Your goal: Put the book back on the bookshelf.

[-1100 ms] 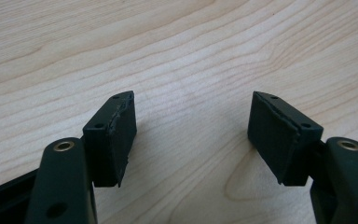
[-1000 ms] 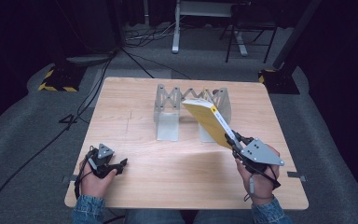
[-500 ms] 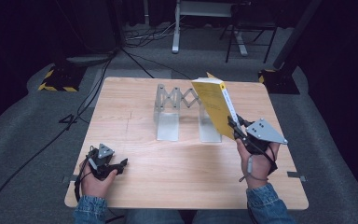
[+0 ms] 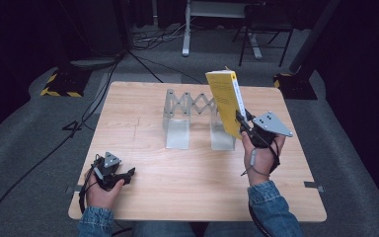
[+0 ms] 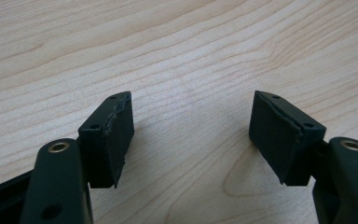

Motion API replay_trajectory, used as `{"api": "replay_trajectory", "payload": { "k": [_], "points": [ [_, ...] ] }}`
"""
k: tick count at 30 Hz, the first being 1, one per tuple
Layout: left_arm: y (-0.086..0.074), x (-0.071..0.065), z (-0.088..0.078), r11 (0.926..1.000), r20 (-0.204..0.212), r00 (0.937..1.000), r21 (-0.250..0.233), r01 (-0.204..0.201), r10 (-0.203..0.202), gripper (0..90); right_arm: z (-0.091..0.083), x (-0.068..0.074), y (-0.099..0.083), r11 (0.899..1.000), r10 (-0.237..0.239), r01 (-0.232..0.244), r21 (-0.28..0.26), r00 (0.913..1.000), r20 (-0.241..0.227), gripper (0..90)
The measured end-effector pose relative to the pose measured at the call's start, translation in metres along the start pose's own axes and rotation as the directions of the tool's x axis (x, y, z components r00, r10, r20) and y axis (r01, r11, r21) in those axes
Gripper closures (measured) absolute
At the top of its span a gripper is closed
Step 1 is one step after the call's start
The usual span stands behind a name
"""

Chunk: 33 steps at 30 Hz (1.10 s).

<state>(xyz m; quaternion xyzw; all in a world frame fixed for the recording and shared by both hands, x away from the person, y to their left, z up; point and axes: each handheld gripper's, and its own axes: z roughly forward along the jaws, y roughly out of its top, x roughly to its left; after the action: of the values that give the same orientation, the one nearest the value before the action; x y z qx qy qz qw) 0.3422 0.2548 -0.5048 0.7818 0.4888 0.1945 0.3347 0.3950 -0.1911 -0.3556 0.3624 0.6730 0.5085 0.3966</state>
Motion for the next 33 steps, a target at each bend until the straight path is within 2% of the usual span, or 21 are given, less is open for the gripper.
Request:
{"api": "replay_trajectory", "payload": {
  "k": [5,15,22,29,33],
  "points": [
    [0.0,0.0,0.0,1.0,0.0,1.0,0.001,-0.007,0.007,31.4,0.012,0.002,0.002,1.0,-0.006,0.006,0.014,0.9998,0.017,76.4],
    [0.0,0.0,0.0,1.0,0.001,1.0,-0.001,-0.002,0.002,31.4,0.026,-0.006,-0.005,0.997,0.075,-0.074,-0.012,0.9959,0.051,76.4],
    [0.0,-0.001,0.0,1.0,0.006,1.0,0.0,-0.006,0.006,31.5,0.033,-0.002,-0.011,0.998,0.066,-0.066,-0.003,0.9959,0.061,76.4],
    [0.0,-0.001,0.0,1.0,0.006,1.0,-0.002,-0.006,0.006,31.6,0.036,0.003,-0.017,0.997,0.074,-0.073,-0.007,0.9959,0.052,76.1],
    [0.0,-0.001,0.0,1.0,0.006,1.0,-0.002,-0.008,0.008,31.5,0.038,0.006,-0.023,0.996,0.085,-0.086,0.023,0.9963,0.009,75.3]
  ]
}}
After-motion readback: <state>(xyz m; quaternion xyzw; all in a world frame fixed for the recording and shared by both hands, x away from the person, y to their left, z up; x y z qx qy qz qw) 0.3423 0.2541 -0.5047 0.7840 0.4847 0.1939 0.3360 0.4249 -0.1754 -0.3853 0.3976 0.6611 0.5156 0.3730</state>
